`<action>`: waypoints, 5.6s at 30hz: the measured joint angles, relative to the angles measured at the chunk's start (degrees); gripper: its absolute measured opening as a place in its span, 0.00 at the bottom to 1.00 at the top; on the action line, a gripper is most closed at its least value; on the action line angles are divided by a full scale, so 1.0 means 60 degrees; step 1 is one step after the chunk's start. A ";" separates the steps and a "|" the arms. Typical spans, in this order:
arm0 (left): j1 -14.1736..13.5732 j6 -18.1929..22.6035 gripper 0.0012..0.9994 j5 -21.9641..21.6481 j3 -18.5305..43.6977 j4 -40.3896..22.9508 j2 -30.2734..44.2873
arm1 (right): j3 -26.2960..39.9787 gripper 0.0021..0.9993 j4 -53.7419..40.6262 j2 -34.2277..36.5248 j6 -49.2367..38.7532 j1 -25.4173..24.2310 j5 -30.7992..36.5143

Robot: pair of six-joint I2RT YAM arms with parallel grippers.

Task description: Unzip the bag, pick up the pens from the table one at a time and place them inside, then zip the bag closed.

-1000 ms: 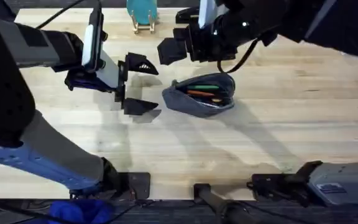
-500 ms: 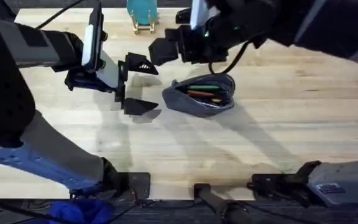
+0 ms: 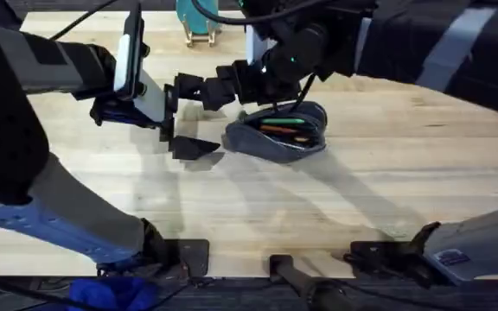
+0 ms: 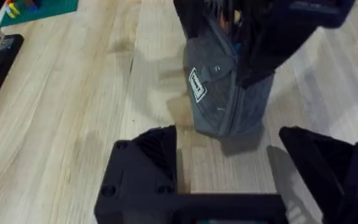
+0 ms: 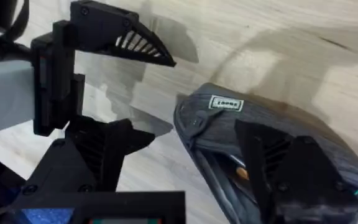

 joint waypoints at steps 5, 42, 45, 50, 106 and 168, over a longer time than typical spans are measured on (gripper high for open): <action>0.0000 0.0000 0.99 0.0000 0.0000 0.0000 0.0000 | 0.0000 1.00 -0.0003 0.0001 0.0000 0.0000 0.0000; 0.0000 0.0000 0.99 0.0000 0.0000 0.0000 0.0000 | 0.0058 0.94 -0.0345 0.1089 -0.0004 0.0164 0.0064; 0.0000 0.0000 0.99 0.0000 0.0000 0.0000 0.0000 | 0.0055 0.81 -0.0358 0.1089 -0.0004 0.0164 0.0121; 0.0000 0.0000 0.99 0.0000 0.0000 0.0000 0.0000 | 0.0058 0.60 -0.0369 0.1089 -0.0004 0.0164 0.0220; 0.0000 0.0000 0.99 0.0002 0.0000 0.0004 0.0000 | 0.0896 0.03 -0.1203 0.0890 -0.0002 0.0244 0.0082; -0.1239 -0.1129 1.00 0.2278 0.0007 0.0667 0.1390 | 0.1005 0.03 -0.1329 0.0891 -0.0415 0.0244 0.0080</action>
